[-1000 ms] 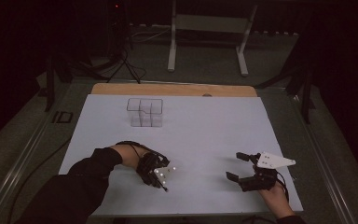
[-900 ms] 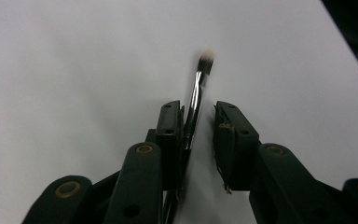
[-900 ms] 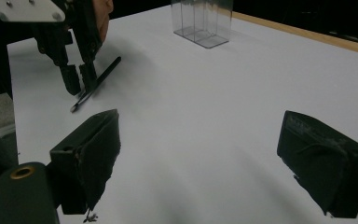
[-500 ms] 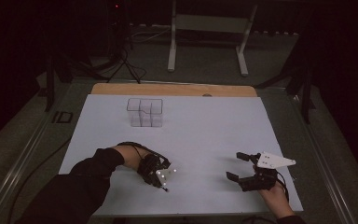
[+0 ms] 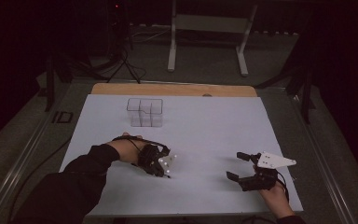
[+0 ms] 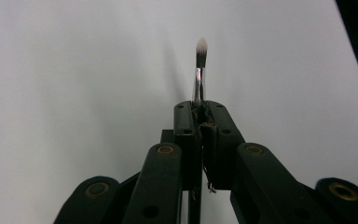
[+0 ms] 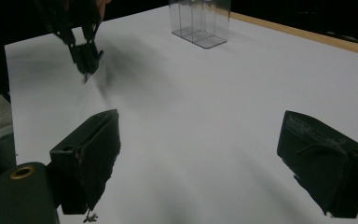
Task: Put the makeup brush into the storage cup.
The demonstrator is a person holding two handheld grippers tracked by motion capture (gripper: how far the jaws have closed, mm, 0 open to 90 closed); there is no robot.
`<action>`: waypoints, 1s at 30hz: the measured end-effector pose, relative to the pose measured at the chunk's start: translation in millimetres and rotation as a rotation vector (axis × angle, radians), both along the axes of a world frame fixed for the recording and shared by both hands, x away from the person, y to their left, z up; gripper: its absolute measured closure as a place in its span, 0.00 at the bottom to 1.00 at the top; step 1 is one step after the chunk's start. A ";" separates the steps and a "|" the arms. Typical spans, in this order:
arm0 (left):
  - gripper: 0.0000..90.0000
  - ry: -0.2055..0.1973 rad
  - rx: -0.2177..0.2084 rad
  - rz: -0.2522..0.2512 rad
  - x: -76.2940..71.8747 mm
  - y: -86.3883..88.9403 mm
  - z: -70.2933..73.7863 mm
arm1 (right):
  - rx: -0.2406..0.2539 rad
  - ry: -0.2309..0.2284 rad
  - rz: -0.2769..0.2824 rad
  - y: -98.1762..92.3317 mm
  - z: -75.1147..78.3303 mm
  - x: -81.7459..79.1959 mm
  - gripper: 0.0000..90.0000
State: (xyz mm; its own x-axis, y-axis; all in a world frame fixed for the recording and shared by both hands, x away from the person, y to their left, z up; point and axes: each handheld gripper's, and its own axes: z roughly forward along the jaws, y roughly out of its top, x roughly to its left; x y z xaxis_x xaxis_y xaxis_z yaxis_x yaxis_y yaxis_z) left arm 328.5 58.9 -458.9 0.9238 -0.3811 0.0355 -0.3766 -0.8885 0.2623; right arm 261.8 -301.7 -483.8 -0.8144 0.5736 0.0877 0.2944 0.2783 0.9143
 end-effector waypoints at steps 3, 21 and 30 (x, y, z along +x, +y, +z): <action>0.95 -0.038 -0.014 0.053 3.9 4.0 10.4 | 0.000 0.000 0.000 -0.2 0.1 0.1 0.15; 0.95 -0.094 -0.224 0.344 21.5 31.7 62.9 | -0.001 0.000 -0.003 -0.2 0.1 0.1 0.15; 0.95 -0.068 -0.377 0.441 18.0 42.1 72.6 | -0.001 -0.002 -0.005 -0.3 0.3 0.2 0.15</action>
State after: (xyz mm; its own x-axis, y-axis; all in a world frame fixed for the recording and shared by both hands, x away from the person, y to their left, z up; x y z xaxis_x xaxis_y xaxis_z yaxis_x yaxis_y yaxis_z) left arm 346.5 101.1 -386.3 0.9833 0.0896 0.1586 -0.0191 -0.8150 0.5791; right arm 262.0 -302.0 -483.5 -0.8119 0.5775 0.0851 0.2938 0.2782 0.9145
